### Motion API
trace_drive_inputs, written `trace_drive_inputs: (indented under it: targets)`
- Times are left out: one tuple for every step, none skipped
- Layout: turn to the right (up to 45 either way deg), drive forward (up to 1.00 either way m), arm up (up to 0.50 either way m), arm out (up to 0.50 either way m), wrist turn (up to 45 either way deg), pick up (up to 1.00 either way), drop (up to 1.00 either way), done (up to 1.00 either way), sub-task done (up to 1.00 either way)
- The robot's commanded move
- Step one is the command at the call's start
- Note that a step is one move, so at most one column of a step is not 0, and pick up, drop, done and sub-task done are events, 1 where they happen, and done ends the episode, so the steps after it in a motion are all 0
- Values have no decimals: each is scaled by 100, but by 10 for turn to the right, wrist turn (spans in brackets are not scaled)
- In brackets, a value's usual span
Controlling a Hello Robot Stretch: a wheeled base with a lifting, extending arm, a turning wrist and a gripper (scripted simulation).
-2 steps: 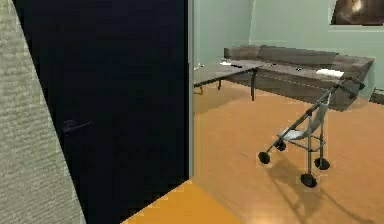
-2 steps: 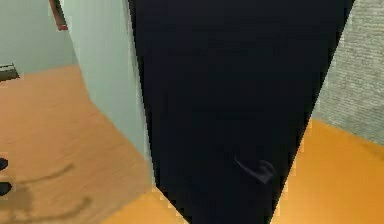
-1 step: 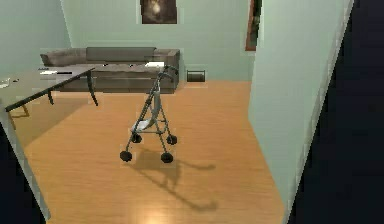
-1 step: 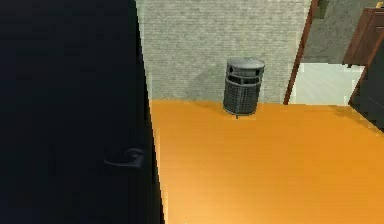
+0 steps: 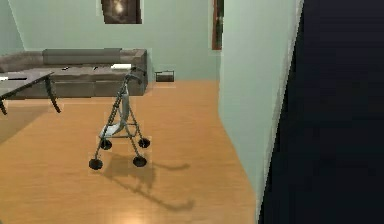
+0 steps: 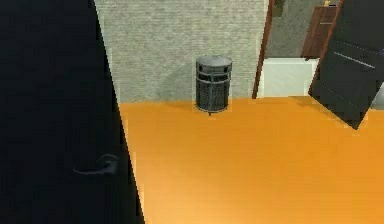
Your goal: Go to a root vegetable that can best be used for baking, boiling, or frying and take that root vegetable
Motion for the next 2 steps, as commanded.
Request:
trace_drive_inputs:
  targets:
    - [0, 100, 0, 0, 0, 0, 0, 0, 0]
    - [30, 0, 0, 0, 0, 0, 0, 0, 0]
